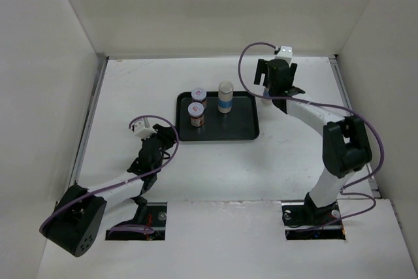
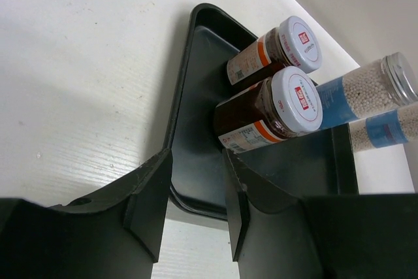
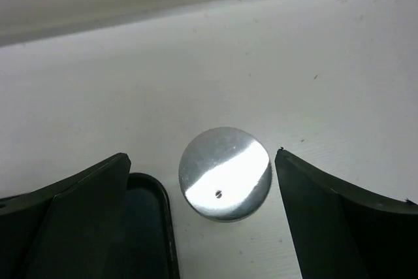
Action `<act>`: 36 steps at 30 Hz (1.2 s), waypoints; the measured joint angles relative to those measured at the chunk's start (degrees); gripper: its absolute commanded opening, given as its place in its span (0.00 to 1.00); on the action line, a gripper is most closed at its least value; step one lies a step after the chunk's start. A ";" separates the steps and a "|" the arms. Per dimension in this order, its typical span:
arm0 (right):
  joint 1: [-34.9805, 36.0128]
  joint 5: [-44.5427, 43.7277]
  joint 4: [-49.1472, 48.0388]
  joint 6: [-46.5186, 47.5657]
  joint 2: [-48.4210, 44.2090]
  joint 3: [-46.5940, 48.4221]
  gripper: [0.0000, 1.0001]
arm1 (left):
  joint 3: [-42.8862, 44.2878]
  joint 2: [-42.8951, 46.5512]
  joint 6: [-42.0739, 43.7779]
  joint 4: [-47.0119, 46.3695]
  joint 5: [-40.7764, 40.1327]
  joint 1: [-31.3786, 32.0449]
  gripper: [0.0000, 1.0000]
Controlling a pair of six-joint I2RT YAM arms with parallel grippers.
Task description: Organize the condiment bottles
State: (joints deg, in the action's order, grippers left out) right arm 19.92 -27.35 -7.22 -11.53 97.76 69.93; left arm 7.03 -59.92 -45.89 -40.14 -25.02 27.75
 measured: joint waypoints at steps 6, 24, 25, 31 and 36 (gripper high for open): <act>-0.48 0.28 1.84 0.76 6.84 1.16 0.94 | 0.00 0.00 0.00 -0.11 0.28 -0.33 0.35; 8.72 -1.16 -2.62 1.11 -12.79 -13.33 0.55 | 0.00 -2.16 -0.24 -1.09 1.57 -0.72 0.60; 10.45 -1.11 -3.17 0.76 -13.92 -13.62 0.56 | 0.00 -2.40 -0.39 -1.11 1.81 -0.74 0.63; 18.29 -0.74 -5.22 -1.16 -12.94 -15.65 0.56 | 0.00 -2.40 -0.81 -1.29 2.49 -1.16 0.77; 20.44 -1.03 -4.83 -2.23 -8.33 -18.49 0.67 | 0.00 -0.72 -0.96 -1.20 2.69 -2.14 0.90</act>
State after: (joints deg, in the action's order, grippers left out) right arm 40.36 -28.38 -12.05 -13.76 89.43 51.44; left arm 7.03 -60.64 -46.85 -41.34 -22.33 25.61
